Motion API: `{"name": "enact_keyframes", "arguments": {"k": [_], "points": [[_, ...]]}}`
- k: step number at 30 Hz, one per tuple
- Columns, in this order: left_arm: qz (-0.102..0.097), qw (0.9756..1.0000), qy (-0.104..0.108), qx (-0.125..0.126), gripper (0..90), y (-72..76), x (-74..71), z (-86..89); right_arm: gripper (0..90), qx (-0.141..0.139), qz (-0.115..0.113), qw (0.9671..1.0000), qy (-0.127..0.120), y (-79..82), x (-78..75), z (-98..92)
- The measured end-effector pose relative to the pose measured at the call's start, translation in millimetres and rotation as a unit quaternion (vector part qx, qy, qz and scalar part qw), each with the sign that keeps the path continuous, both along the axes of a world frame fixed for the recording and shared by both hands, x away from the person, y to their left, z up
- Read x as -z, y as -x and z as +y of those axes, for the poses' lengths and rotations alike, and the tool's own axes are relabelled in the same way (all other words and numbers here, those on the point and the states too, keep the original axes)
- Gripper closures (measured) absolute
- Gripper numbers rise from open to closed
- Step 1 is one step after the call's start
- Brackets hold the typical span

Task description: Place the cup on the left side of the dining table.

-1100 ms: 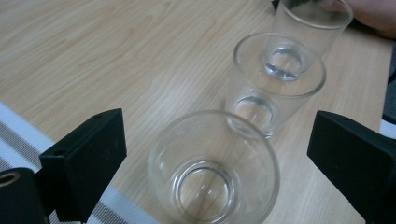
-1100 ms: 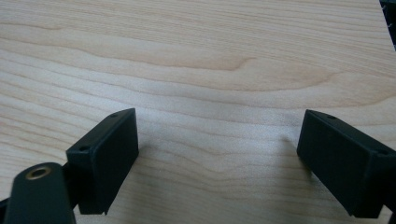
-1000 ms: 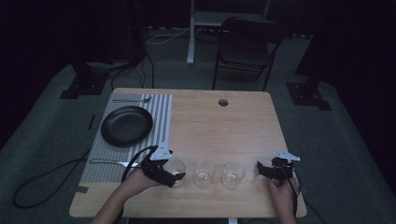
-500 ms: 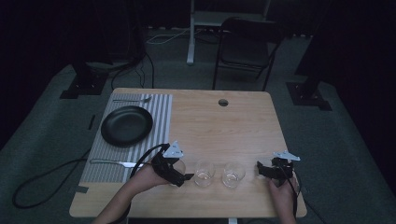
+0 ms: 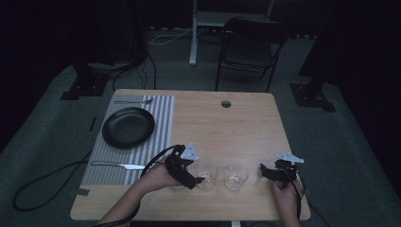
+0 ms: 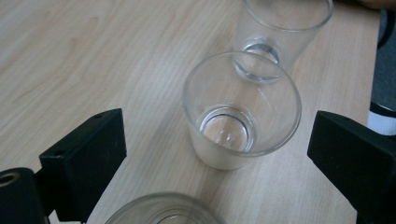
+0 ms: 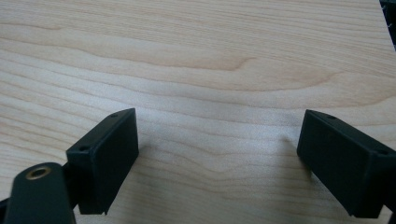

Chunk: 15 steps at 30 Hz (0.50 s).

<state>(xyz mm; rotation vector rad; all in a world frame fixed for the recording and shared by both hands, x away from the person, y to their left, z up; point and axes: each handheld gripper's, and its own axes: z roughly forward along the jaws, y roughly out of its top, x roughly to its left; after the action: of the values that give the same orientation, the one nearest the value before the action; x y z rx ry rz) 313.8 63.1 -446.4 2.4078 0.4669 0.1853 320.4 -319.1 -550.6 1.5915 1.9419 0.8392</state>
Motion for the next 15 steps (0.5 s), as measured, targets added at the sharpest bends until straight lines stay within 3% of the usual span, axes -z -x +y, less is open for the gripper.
{"name": "enact_keyframes", "arguments": {"k": [15], "points": [[0.002, 0.9982, -0.050, 0.032, 5.0, -0.6, 5.2, -30.8, 12.2, 0.000, 0.000, 1.0000, 0.000, 0.0, 0.0, -0.1]]}}
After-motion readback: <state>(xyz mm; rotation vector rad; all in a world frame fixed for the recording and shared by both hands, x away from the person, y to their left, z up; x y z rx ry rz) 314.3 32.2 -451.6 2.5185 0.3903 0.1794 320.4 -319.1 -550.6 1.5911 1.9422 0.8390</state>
